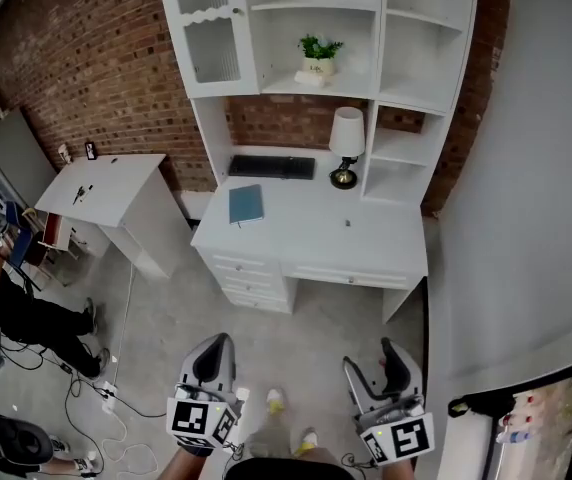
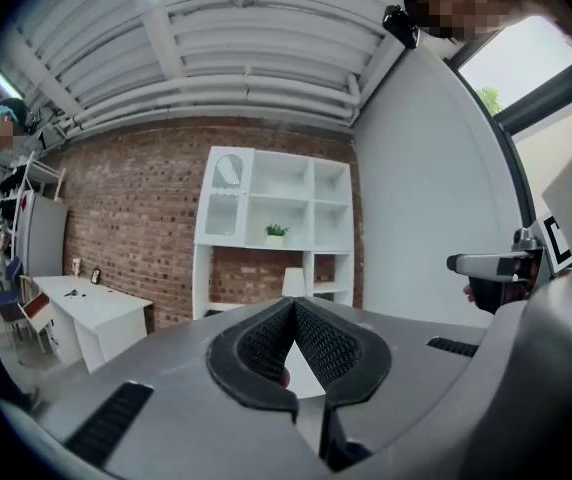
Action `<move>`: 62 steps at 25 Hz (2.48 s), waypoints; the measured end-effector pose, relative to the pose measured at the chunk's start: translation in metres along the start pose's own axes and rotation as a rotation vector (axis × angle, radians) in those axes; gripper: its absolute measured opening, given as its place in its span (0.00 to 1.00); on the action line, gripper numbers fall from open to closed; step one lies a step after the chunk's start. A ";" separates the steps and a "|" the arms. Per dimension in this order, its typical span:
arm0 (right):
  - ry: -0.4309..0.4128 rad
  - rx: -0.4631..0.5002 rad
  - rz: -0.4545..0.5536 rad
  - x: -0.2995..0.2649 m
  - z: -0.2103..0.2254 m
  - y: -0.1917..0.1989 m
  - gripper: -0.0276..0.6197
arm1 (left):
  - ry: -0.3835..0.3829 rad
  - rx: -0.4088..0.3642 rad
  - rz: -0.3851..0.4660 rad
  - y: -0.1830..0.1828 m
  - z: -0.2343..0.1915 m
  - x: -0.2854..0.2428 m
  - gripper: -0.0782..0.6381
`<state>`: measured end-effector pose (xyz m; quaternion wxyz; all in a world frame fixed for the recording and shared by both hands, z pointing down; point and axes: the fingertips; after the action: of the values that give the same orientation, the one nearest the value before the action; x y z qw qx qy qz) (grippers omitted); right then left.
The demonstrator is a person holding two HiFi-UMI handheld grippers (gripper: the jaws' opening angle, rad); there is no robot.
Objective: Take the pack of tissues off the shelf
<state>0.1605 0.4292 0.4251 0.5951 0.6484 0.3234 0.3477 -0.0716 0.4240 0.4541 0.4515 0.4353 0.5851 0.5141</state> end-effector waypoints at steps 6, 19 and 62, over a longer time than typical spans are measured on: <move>0.041 0.025 -0.051 -0.059 0.023 0.017 0.47 | 0.000 -0.025 -0.010 0.012 -0.036 -0.066 0.13; 0.142 0.105 -0.067 -0.222 0.059 -0.012 0.47 | 0.103 -0.011 0.124 -0.065 -0.114 -0.212 0.13; 0.121 0.146 0.037 -0.548 0.262 -0.017 0.47 | 0.150 -0.028 0.149 -0.129 -0.190 -0.569 0.13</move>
<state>0.0785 -0.1696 0.3589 0.5190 0.6738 0.3713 0.3724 -0.1417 -0.1817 0.3834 0.3727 0.4316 0.5760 0.5857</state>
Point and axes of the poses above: the fingertips, and each gripper's own axes: x backward along the fingers, z to its right, y out of its underside, and after that the axes turned 3 degrees about x, right-handed
